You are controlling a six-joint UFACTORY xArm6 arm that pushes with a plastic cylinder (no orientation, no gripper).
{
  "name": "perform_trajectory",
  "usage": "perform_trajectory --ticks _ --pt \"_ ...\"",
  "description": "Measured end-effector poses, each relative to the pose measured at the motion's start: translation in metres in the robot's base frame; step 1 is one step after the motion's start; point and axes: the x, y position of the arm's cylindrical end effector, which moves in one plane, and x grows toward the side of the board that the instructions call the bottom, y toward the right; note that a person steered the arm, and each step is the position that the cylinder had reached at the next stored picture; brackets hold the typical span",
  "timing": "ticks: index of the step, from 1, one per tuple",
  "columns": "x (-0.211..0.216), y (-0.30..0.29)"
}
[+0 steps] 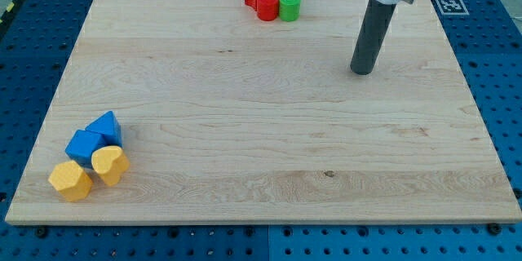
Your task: Point your arm at the yellow hexagon
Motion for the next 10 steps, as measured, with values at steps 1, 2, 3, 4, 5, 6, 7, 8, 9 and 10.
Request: perform_trajectory --ticks 1,2,3,4,5,6,7,8,9,10 --pt "0.0 0.0" --pt "-0.015 0.0" --pt "-0.015 0.0" --pt "-0.016 0.0" --pt "-0.016 -0.004" --pt "-0.012 -0.062" --pt "-0.011 -0.126" --pt "-0.004 -0.196" --pt "0.004 -0.26" --pt "0.014 -0.33"
